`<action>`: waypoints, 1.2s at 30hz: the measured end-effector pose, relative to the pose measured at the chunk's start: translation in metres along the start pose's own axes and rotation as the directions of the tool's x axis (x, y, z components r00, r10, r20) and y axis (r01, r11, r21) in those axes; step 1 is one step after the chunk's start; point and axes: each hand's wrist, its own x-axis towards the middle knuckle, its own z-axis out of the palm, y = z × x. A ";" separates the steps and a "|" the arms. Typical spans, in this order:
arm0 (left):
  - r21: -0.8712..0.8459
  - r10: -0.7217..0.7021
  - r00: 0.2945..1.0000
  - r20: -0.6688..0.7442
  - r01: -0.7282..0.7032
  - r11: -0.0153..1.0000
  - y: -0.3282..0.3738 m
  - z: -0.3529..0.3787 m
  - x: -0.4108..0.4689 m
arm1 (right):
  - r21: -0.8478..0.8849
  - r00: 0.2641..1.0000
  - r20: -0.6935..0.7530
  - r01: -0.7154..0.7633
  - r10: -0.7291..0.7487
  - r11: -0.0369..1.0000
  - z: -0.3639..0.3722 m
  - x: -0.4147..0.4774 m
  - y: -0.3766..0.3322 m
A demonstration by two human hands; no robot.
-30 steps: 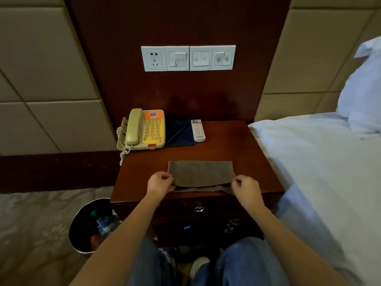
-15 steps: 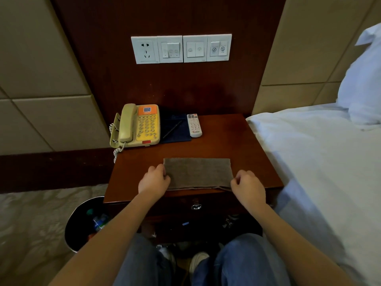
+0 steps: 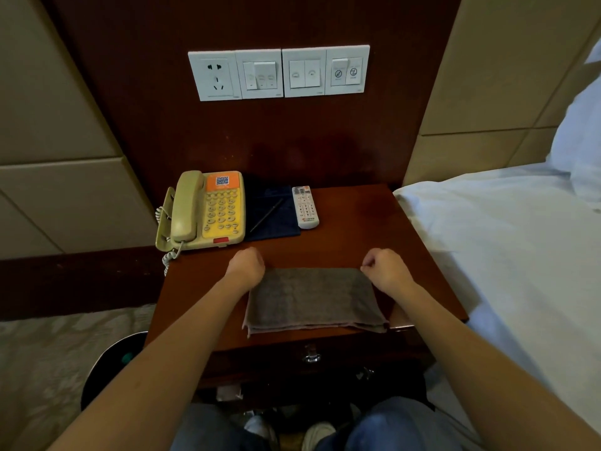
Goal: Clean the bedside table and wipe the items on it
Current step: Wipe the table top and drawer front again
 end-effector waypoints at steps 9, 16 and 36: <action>0.023 0.120 0.980 0.160 -0.125 0.992 -0.004 -0.025 -0.039 | 0.166 0.997 -0.052 0.062 -0.054 0.984 -0.031 -0.036 -0.012; -0.260 0.182 0.983 -0.012 -0.179 0.949 0.014 -0.096 -0.087 | 0.230 0.975 -0.187 0.164 -0.122 0.959 -0.098 -0.076 -0.036; -0.479 0.306 0.931 -0.198 -0.364 0.799 0.096 -0.147 -0.206 | 0.596 0.966 -0.212 0.248 -0.148 0.764 -0.163 -0.169 -0.160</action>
